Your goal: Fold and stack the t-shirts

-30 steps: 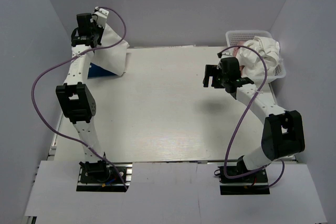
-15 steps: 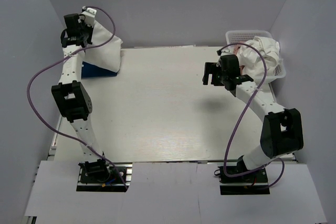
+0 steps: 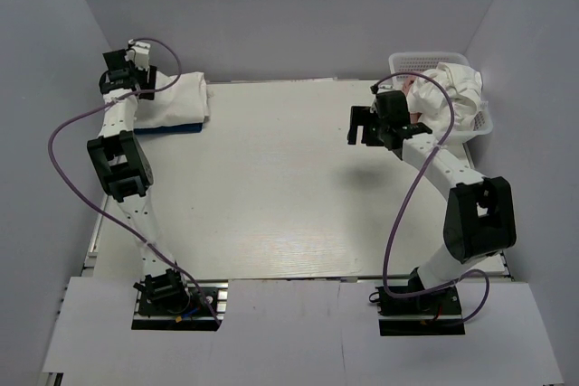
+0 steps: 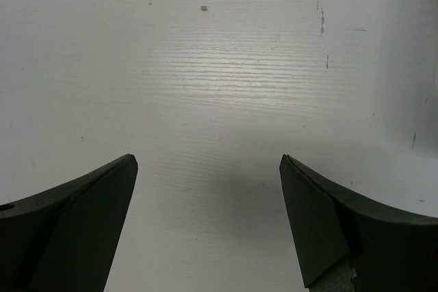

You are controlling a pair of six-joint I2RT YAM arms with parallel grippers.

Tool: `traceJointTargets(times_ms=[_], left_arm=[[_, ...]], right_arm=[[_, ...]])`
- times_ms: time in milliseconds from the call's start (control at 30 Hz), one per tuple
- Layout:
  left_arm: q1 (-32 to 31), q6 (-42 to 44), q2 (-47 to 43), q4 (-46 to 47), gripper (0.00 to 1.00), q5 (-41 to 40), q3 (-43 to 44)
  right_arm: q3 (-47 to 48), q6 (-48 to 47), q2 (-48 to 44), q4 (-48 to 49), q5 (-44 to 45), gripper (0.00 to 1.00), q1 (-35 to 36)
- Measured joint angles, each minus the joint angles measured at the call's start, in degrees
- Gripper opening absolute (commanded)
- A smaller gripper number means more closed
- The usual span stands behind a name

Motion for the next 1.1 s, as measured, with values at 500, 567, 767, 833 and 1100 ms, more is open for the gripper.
traceJointTargets(times_ms=[500, 567, 767, 833, 1100], left_arm=[[-0.1, -10.6, -1.8, -1.2, 0.99, 4.5, 1.3], [-0.5, -14.6, -4.7, -1.7, 0.99, 7.4, -0.9], [-7.6, -29.7, -28.5, 5.4, 0.99, 13.0, -27.6], [-14.2, -34.4, -36.9, 10.0, 0.99, 12.5, -37.5], [-37.1, -47.2, -56.9, 25.9, 0.99, 11.8, -79.0]], right_arm=[[-2.0, 1.3, -4.0, 0.4, -0.2, 0.9, 0.1], [-4.9, 2.1, -8.2, 1.2, -0.3, 0.9, 0.1], [-16.2, 6.5, -21.4, 7.1, -1.9, 0.9, 0.1], [-21.7, 7.6, -26.1, 8.9, -2.2, 0.9, 0.1], [-35.3, 11.7, -36.4, 13.7, -6.5, 0.9, 0.0]])
